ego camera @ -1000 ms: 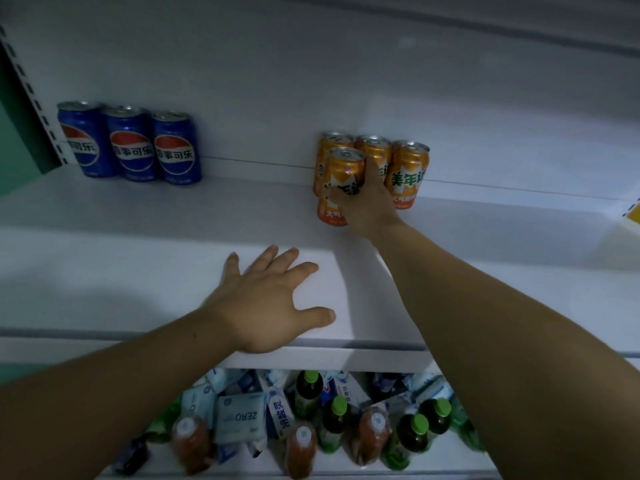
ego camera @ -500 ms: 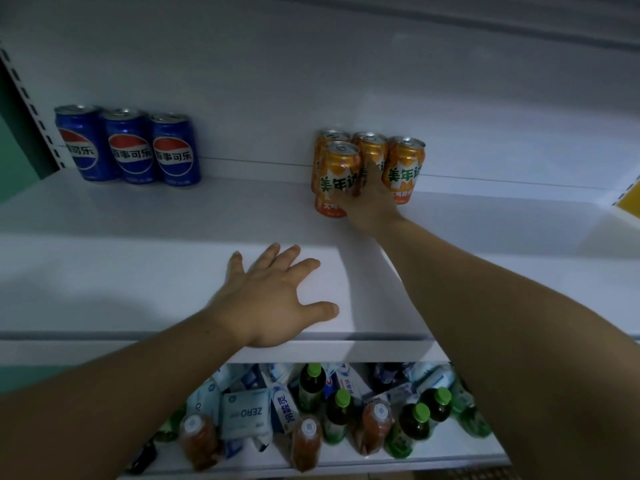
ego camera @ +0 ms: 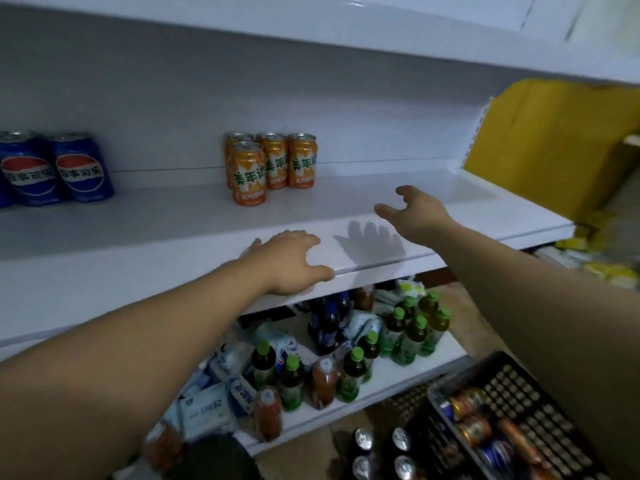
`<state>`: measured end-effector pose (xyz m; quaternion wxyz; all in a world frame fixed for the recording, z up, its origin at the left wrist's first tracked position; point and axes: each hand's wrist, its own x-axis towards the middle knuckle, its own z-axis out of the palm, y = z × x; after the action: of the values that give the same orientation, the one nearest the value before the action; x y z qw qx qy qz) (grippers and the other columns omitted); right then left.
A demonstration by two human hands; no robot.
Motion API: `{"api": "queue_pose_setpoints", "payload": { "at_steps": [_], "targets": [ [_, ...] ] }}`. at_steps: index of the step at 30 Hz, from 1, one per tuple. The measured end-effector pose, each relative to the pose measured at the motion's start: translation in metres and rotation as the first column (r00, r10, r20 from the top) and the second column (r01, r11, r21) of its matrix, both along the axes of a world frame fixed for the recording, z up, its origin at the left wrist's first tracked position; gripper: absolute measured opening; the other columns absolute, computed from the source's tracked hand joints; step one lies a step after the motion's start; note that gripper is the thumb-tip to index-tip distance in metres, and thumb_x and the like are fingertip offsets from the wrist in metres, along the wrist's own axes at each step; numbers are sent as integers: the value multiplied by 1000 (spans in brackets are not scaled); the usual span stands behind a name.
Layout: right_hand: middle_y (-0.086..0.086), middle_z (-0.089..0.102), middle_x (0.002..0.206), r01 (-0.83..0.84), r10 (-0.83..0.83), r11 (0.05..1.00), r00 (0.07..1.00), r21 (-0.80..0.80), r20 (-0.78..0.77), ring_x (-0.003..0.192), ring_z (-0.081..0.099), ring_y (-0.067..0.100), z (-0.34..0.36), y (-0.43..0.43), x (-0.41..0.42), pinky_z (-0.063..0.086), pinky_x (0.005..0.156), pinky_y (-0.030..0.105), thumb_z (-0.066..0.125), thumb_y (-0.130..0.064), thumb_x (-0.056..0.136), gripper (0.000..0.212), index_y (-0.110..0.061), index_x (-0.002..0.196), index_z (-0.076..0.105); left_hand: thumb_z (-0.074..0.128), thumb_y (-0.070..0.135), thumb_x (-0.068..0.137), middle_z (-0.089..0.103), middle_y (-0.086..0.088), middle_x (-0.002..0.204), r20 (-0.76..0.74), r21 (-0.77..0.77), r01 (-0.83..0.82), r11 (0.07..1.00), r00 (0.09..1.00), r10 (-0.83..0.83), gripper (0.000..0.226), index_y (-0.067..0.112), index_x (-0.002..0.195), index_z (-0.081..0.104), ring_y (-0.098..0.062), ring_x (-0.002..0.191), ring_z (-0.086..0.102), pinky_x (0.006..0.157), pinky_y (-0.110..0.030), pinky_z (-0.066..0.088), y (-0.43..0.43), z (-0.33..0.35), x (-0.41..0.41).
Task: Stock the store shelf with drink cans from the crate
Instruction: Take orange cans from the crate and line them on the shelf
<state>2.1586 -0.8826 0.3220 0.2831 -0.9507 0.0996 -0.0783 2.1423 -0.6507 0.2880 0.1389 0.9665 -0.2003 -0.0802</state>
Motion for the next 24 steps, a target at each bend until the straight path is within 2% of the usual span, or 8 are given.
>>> {"api": "queue_pose_setpoints", "payload": {
  "at_steps": [3,6,9,11,14,17,21,24],
  "targets": [
    [10,44,146,124,-123,991,992,-40,8,125,48,30,0,-50,-44,41,93,34,54,-55,91,74,-15,148,31,54,62,83,28,4,154,43,-63,232,971,972,-230,75,29,146,31,-20,141,28,112,-48,26,-74,2,-19],
    [8,42,148,266,-267,962,964,-67,-7,121,51,30,-6,-101,-90,44,89,37,53,-58,90,74,-17,149,32,58,58,82,37,2,148,30,-100,394,914,919,-393,72,27,144,36,-24,135,36,108,-45,34,-136,-9,-43],
    [6,48,142,401,-404,914,914,-69,-37,112,54,28,-21,-152,-139,44,81,34,53,-59,89,70,-19,144,39,59,54,85,28,0,154,-38,-102,512,853,855,-518,75,24,148,30,-21,139,31,112,-39,31,-187,-27,-69],
    [6,47,144,480,-484,875,872,-68,-76,123,50,28,-36,-183,-171,44,91,36,54,-59,88,70,-19,144,40,58,49,87,25,-1,157,-94,-102,574,813,808,-582,75,21,149,26,-20,141,28,113,-35,29,-217,-39,-83],
    [6,44,147,581,-580,812,797,-52,-167,130,46,27,-62,-222,-209,41,100,39,57,-57,88,74,-19,147,35,59,47,88,29,-3,155,-190,-108,622,775,753,-631,75,21,149,27,-22,139,32,112,-37,32,-259,-64,-92],
    [6,45,146,636,-628,769,734,-61,-259,127,48,26,-98,-261,-233,41,93,34,58,-56,88,72,-19,146,36,61,46,87,35,-4,152,-288,-111,642,759,710,-643,73,20,148,30,-23,136,36,109,-38,36,-302,-97,-97],
    [9,45,146,668,-616,744,680,-12,-398,125,49,28,-169,-307,-246,42,96,36,56,-55,90,71,-17,147,36,61,47,87,29,-5,154,-390,-43,654,755,685,-616,75,17,148,29,-23,138,32,110,-34,33,-354,-164,-93],
    [12,54,135,678,-570,733,660,62,-489,115,54,28,-235,-335,-247,45,92,36,57,-47,92,62,-11,140,43,66,44,83,41,-8,146,-479,-14,629,778,678,-557,69,18,142,40,-24,127,45,100,-31,41,-391,-223,-85]
  ]
}}
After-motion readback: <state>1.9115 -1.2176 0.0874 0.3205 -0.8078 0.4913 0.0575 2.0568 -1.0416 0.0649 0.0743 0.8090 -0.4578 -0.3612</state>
